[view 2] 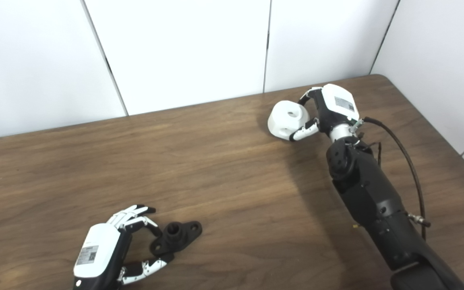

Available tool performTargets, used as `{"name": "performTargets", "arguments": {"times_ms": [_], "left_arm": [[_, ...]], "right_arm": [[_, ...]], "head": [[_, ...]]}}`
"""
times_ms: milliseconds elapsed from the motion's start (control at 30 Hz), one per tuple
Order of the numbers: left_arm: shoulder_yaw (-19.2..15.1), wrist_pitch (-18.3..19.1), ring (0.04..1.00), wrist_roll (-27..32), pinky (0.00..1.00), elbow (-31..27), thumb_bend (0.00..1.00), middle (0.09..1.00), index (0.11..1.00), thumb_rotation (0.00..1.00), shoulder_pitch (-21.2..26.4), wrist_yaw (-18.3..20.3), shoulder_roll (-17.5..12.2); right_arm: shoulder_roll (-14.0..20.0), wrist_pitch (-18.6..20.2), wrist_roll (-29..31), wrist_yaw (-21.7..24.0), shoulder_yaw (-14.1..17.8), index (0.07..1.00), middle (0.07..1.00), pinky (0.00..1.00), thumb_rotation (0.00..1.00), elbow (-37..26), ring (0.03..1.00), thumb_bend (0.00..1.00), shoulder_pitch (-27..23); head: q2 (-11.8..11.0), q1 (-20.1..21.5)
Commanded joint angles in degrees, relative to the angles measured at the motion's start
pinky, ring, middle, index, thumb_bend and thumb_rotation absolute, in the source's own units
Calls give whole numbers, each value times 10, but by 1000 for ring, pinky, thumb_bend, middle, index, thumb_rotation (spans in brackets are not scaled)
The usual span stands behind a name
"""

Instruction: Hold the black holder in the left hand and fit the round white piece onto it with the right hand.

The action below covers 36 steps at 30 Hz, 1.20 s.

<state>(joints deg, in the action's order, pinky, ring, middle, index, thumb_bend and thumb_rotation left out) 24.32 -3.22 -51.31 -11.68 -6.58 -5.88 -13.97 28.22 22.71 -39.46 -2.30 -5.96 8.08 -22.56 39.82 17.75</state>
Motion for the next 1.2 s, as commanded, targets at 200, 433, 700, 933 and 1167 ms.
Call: {"name": "performTargets", "arguments": {"times_ms": [200,433,700,933,1167], "left_arm": [[16,2,849,-26,836,14,519,793,487,45,-8,22,-3],[21,5,855,-27,855,19,519,793,487,45,-6,20,5],[26,10,859,-33,856,27,520,794,487,46,-2,19,16],[31,22,868,-41,865,28,520,801,487,46,2,24,27],[41,37,878,-54,870,29,520,810,487,46,8,31,34]], "right_arm": [[13,-15,-1,-8,10,486,838,791,138,-32,908,518,-11],[27,-2,-9,41,5,486,835,774,137,-120,906,520,10],[53,30,-40,162,-19,486,819,742,136,-247,888,523,15],[34,42,-83,283,-16,485,810,797,139,-343,903,524,11],[6,39,-103,324,-12,484,803,779,140,-397,895,524,25]], "head": [[1,-8],[3,-23],[7,-40],[11,-56],[18,-77]]}}
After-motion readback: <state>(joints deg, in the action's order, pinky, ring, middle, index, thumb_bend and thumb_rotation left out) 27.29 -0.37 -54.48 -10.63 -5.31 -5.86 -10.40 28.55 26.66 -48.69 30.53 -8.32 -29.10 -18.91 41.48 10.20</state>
